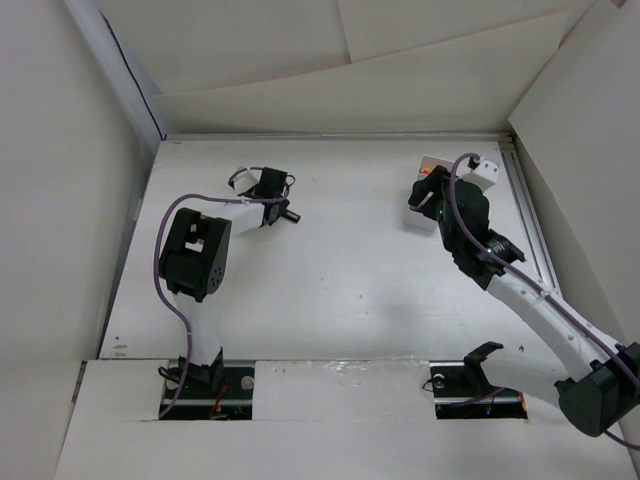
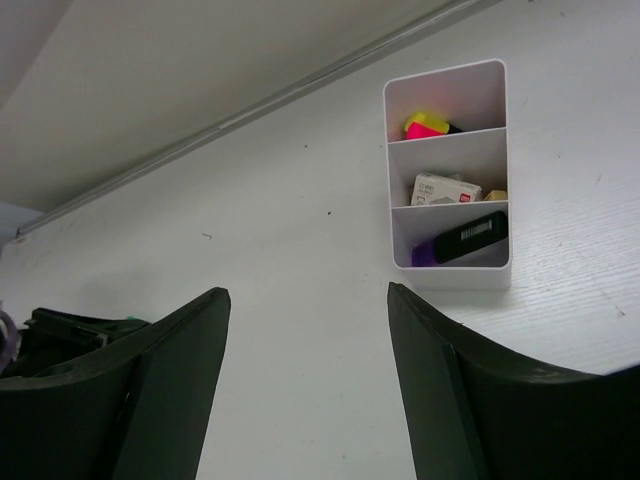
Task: Sort the stationery into containers
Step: Move the stationery to the center of the board, then pick up the stationery from the center of the board.
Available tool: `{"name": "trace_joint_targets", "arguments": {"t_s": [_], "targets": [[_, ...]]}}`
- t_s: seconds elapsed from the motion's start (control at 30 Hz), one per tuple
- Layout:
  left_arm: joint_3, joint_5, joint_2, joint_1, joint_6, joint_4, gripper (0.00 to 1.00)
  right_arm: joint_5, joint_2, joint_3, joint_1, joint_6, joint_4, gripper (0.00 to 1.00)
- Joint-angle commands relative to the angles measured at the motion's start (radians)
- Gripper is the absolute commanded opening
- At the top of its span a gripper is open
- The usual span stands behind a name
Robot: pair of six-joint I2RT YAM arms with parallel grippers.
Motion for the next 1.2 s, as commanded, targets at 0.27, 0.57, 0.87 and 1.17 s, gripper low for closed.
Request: {"name": "trace_joint_targets", "arguments": {"t_s": [0.27,0.57,0.87,1.17], "targets": [[0.1,-0.034,0.059,-0.025,0.077,-0.165,0.13,-0.11,-0.12,-0.038,-0.101,-0.009,0.034,0.71],[-0.027,0.0,-0.034,-0.025,0.157,-0.093,0.0,-0.3,-0.008,-0.02,-0.157,-0.027,0.044,0.8],[-0.245,0.018,-0.203,-0.025,0.211,0.062,0.0,-0.458,0.123,0.023,-0.167,-0.037,0.044,0.86],[-0.404,0.181,-0.375,-0.034,0.263,0.217,0.0,-0.647,0.224,0.057,-0.136,-0.047,0.082,0.87]]}}
